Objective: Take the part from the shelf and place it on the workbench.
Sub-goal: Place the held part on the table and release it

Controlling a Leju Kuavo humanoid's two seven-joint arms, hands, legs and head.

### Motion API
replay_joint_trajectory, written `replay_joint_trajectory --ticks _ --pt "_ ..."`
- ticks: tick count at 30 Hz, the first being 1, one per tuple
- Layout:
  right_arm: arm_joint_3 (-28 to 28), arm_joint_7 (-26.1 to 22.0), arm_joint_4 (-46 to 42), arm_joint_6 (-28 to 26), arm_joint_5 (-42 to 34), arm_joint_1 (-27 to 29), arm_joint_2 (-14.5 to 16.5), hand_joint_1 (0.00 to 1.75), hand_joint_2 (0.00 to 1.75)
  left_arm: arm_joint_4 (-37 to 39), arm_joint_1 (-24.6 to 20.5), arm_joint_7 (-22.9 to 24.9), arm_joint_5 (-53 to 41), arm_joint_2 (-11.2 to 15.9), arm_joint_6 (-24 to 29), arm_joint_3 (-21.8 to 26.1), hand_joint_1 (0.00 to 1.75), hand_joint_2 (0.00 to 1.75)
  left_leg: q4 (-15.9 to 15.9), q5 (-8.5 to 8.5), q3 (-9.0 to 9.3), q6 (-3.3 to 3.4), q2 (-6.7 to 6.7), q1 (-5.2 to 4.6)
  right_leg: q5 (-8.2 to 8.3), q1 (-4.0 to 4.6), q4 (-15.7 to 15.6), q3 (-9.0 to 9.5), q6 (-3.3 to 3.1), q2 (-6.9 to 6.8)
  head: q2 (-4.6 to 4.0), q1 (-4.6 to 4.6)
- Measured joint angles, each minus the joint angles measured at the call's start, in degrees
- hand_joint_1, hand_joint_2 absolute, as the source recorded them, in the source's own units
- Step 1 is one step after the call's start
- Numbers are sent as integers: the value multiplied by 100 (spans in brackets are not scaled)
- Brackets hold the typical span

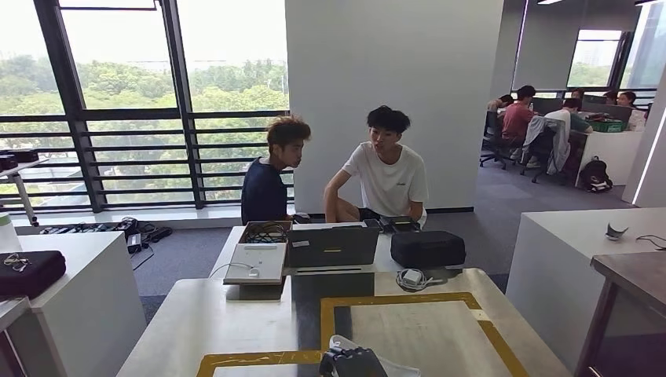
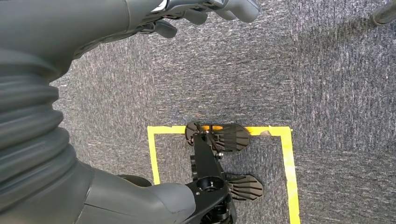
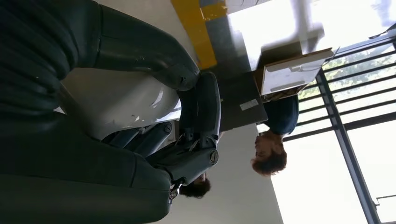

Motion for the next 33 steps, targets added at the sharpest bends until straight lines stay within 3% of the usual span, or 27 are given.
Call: replay_joint_trajectory --ticks 26,29,31,33 --pt "12 -1 394 0 -2 -102 105 175 175 2 2 0 -1 -9 0 0 0 175 0 -1 -2 1 1 -1 1 0 -7 0 1 0 0 0" --pt "5 265 402 -72 -19 2 74 175 175 2 -1 -122 -64 -9 4 -14 0 175 0 -3 11 2 0 -4 -1 13 -17 4 2 2 0 -2" --pt "-39 507 480 -442 -58 301 -10 175 175 2 -7 -291 -162 -9 35 -70 0 175 -1 -7 23 6 -18 -1 -8 27 -27 25 5 -12 0 -3" --pt "-116 456 673 -956 -94 670 -108 87 87 2 -7 -362 -225 -10 93 -135 0 175 -2 -11 20 8 -35 4 -13 27 -29 38 7 -26 0 1"
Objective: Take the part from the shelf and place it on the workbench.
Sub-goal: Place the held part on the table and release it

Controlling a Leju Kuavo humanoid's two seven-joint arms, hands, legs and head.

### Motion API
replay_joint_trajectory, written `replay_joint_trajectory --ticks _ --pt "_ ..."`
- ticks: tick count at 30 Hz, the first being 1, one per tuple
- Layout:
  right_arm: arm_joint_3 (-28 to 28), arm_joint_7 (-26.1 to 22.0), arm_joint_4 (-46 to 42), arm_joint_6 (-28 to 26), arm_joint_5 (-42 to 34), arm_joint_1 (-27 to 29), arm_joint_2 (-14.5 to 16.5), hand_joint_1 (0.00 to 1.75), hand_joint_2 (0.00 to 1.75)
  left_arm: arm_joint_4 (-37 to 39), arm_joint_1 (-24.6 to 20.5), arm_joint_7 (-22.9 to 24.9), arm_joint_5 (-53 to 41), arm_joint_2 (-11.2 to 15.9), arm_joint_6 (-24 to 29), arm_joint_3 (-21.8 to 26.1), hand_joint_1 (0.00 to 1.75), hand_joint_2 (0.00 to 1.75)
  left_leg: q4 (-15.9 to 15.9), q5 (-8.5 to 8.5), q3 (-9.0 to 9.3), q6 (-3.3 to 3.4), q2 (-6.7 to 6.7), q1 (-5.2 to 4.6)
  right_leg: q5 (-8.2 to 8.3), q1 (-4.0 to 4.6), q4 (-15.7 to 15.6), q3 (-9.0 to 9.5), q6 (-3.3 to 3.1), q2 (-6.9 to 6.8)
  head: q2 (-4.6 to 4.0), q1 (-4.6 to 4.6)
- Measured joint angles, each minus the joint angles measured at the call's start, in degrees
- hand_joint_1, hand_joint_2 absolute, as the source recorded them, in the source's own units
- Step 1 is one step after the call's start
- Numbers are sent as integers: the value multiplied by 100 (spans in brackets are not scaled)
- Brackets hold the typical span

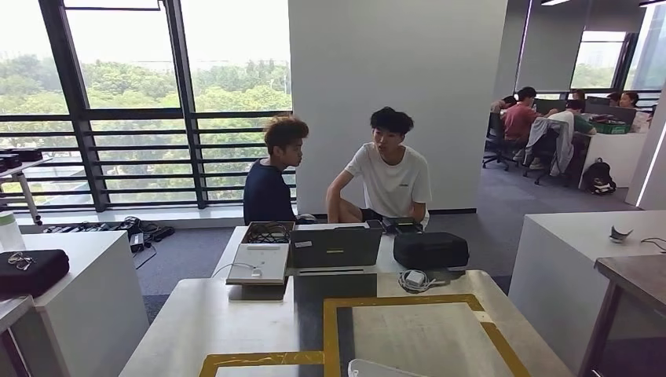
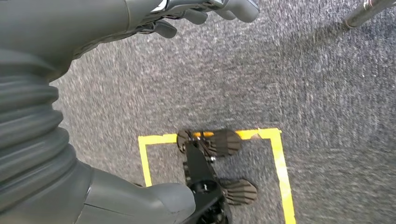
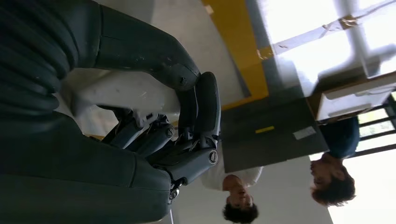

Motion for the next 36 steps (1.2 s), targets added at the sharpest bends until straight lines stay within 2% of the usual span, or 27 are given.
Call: replay_joint_trajectory --ticks 2,19,23,30,36 --pt "-78 -85 179 -228 -5 249 -71 0 0 0 2 -18 -27 -1 55 -37 0 175 0 -7 -21 4 11 4 0 -8 0 -2 1 11 0 3" --pt "-324 -30 466 -69 75 421 -188 0 0 -1 -24 -71 -69 -1 117 -154 0 175 2 -17 5 9 40 4 1 -13 -3 -3 2 30 0 2" --pt "-354 -27 477 -45 114 425 -191 0 0 -3 -26 -90 -16 2 217 -154 0 0 2 -17 5 9 40 4 2 -13 -3 -3 2 29 0 2" --pt "-416 -116 487 -22 202 403 -189 0 0 -5 -37 195 121 15 473 -152 0 0 2 -17 4 9 39 4 2 -13 -3 -2 2 29 0 2" --pt "-505 -342 460 -315 202 358 -180 0 0 -5 -36 276 264 17 581 -128 0 0 2 -17 2 9 39 5 2 -14 -2 -1 2 28 0 2"
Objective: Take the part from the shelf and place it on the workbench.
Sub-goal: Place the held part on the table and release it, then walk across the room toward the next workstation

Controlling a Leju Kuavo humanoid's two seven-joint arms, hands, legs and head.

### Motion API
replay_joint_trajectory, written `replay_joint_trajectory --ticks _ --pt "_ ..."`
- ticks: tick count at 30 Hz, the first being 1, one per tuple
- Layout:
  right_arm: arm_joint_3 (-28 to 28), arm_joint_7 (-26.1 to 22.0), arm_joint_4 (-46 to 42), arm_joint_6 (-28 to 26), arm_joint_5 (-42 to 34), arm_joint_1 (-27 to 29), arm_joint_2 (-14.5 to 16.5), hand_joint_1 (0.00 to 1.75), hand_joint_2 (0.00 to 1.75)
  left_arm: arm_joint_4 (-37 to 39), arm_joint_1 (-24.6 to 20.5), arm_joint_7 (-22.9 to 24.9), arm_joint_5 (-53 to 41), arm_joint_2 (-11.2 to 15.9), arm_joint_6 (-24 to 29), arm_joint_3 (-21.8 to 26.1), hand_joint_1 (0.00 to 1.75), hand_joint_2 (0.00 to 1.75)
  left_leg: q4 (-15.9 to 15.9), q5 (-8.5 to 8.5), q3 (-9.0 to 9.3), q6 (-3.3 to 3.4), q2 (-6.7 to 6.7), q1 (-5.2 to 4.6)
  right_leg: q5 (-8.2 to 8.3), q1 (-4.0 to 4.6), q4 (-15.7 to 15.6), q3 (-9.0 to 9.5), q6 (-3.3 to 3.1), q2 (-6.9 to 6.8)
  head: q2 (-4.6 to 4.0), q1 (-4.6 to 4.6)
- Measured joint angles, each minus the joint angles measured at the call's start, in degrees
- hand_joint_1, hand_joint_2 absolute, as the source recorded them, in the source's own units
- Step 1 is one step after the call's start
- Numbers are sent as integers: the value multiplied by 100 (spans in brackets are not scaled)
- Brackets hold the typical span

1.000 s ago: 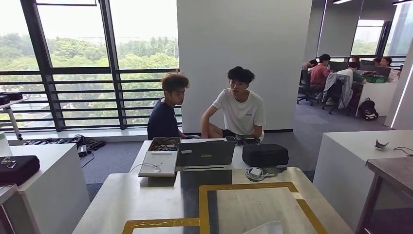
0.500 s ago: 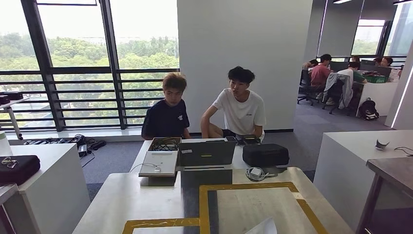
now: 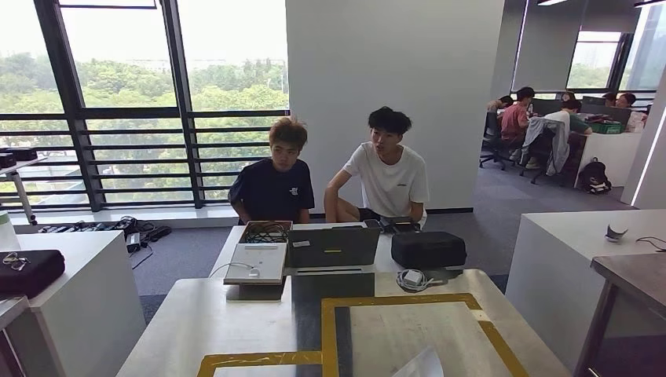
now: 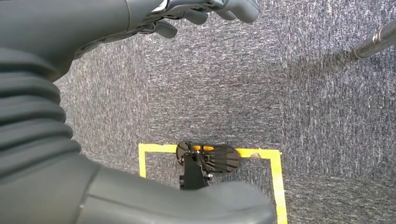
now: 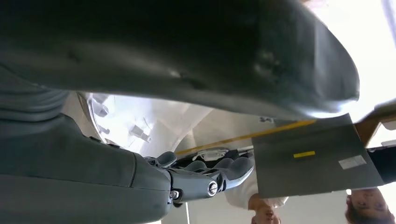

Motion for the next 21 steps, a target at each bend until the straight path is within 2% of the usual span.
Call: replay_joint_trajectory --ticks 3,10,21 --pt "-66 -121 -302 -103 -45 -17 -12 0 0 1 6 14 23 0 -1 9 0 0 0 0 1 0 0 0 0 0 0 0 0 0 0 0" --pt "-162 1 -1457 153 -22 41 -133 0 0 1 15 56 23 0 1 14 0 0 0 0 4 0 1 -1 0 1 0 0 0 2 0 1" --pt "-221 8 -1858 161 -5 117 -190 0 0 1 15 65 24 0 1 15 0 0 0 0 4 0 1 -1 0 1 0 0 0 1 0 1"
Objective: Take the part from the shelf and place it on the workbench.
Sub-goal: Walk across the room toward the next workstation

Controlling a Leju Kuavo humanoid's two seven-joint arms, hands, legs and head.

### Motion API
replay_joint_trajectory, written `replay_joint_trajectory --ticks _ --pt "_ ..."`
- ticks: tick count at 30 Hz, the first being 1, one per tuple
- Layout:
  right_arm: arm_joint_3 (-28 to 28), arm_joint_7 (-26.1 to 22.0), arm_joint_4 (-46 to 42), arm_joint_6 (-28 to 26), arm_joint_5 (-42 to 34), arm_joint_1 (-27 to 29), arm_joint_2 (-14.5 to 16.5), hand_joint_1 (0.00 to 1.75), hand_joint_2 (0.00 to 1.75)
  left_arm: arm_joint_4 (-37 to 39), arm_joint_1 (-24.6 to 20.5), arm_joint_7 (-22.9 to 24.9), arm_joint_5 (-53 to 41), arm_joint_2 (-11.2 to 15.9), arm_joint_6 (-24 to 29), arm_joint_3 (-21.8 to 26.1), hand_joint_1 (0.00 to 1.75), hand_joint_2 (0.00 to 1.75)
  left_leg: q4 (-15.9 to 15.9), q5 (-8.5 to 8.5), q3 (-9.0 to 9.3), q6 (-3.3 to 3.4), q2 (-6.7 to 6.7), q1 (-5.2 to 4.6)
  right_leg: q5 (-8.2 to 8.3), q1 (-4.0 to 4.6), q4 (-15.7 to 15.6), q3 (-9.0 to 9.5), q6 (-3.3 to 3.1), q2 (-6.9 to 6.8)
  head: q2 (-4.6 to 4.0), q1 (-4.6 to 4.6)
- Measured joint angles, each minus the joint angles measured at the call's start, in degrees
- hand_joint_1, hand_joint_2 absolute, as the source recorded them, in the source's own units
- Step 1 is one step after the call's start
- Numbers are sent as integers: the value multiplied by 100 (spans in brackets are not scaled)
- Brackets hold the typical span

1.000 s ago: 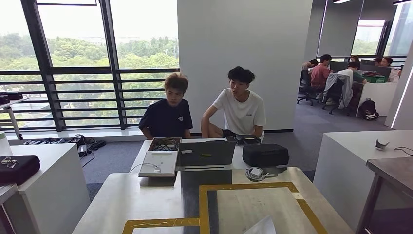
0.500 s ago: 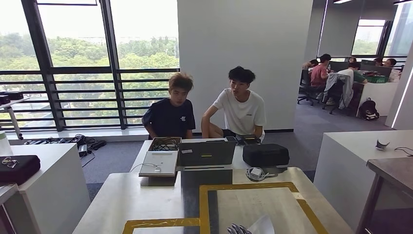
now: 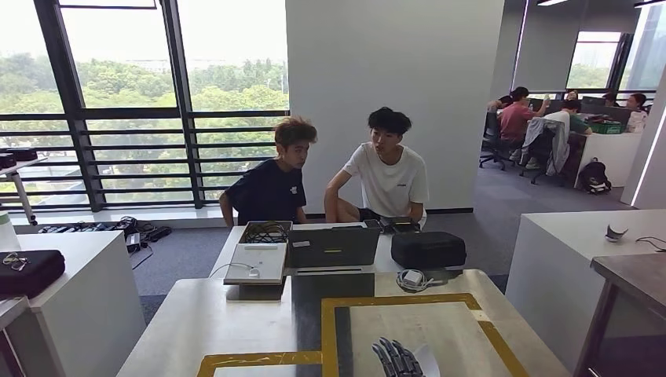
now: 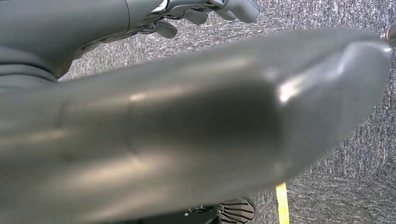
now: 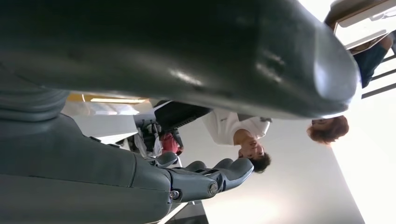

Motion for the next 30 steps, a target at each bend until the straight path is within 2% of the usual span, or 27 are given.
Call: replay_joint_trajectory --ticks 12,17,21,26,30 --pt "-28 -139 -231 -81 -74 21 -65 0 0 0 2 19 50 0 7 17 0 0 0 0 -1 0 -1 0 0 0 0 0 0 -1 0 -1" --pt "-27 -157 -1113 138 -382 -31 -375 0 0 1 39 38 182 0 93 91 0 0 0 0 -1 0 -1 0 0 -1 0 0 0 -1 0 1" --pt "-23 9 -1930 116 -306 14 -576 0 0 0 52 67 196 -1 162 132 0 0 1 0 1 0 -2 -4 0 0 -1 0 1 -2 0 -1" --pt "-19 460 -3196 57 319 572 -918 0 0 2 58 356 -52 -34 434 134 0 0 1 -2 0 2 -14 -8 -2 1 -4 5 1 -9 0 1" --pt "-18 559 -3892 95 415 876 -1117 0 0 2 52 400 -84 -56 469 134 0 0 0 -9 -8 1 -2 -8 -3 0 -5 7 1 2 0 0"
